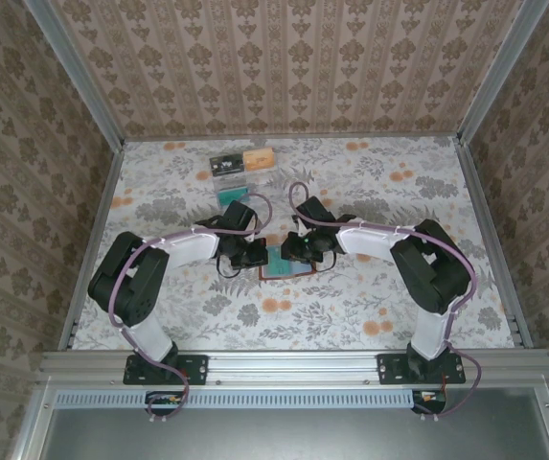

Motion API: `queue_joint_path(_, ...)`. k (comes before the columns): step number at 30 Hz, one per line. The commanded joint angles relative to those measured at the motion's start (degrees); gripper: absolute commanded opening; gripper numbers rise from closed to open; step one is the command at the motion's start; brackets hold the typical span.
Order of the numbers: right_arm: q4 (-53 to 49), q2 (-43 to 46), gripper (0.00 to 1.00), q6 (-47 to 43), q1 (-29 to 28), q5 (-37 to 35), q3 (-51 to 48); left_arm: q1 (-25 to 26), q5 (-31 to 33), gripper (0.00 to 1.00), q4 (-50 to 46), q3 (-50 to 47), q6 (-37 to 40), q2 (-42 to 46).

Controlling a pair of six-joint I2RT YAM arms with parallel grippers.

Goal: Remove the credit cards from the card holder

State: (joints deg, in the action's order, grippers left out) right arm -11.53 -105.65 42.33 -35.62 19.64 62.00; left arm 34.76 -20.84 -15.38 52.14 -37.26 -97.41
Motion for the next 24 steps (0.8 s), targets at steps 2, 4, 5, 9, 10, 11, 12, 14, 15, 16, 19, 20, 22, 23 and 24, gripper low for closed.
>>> queue_joint_path(2, 1.1, -1.6, 0.23, 1.2, 0.4, 1.7, -0.9, 0.0, 0.4, 0.00, -1.3, -0.3, -0.3, -1.2)
queue_joint_path(4, 0.5, -1.7, 0.23, 1.1, 0.4, 1.3, -0.8, 0.0, 0.5, 0.00, -1.3, -0.2, -0.3, -1.1)
queue_joint_path(5, 0.4, -1.8, 0.23, 0.9, 0.4, 1.1, -0.8, 0.0, 0.5, 0.00, -1.4, -0.3, -0.3, -1.1)
queue_joint_path(9, -0.9, -1.4, 0.23, 0.9, 0.4, -0.3, -0.9, 0.0, 0.6, 0.00, -1.4, -0.4, -0.3, -0.8)
queue_joint_path(10, -0.8, -1.4, 0.23, 1.0, 0.3, -0.4, -1.0, 0.0, 0.6, 0.00, -1.4, -0.4, -0.3, -0.8)
queue_joint_path(11, -1.3, -1.5, 0.23, 0.9, 0.4, -0.6, -0.8, 0.1, 0.6, 0.00, -1.4, -0.5, -0.4, -0.9)
queue_joint_path(12, -1.4, -1.6, 0.23, 0.9, 0.4, -0.6, -0.7, 0.1, 0.6, 0.00, -1.3, -0.5, -0.4, -0.9)
queue_joint_path(14, -0.7, -1.9, 0.23, 0.9, 0.4, 0.4, -0.6, 0.1, 0.5, 0.00, -1.3, -0.4, -0.4, -1.0)
queue_joint_path(15, -0.3, -2.2, 0.23, 1.0, 0.4, 1.1, -0.6, 0.2, 0.4, 0.00, -1.3, -0.4, -0.4, -1.1)
queue_joint_path(16, 0.1, -2.1, 0.22, 1.1, 0.4, 1.5, -0.6, 0.2, 0.4, 0.00, -1.3, -0.4, -0.4, -1.1)
queue_joint_path(19, 1.0, -2.0, 0.20, 1.3, 0.5, 2.1, -1.0, 0.4, 0.4, 0.00, -1.3, -0.5, -0.4, -1.0)
queue_joint_path(20, 1.1, -1.9, 0.20, 1.4, 0.5, 2.2, -1.1, 0.4, 0.3, 0.00, -1.3, -0.4, -0.4, -1.0)
queue_joint_path(22, 1.3, -1.6, 0.20, 1.3, 0.5, 2.4, -1.0, 0.4, 0.3, 0.00, -1.4, -0.4, -0.4, -1.0)
queue_joint_path(23, 0.3, -1.6, 0.20, 1.3, 0.4, 1.7, -0.8, 0.5, 0.4, 0.00, -1.5, -0.4, -0.4, -1.0)
queue_joint_path(24, -1.0, -1.4, 0.21, 1.1, 0.4, 0.1, -0.4, 0.5, 0.5, 0.00, -1.5, -0.5, -0.5, -1.0)
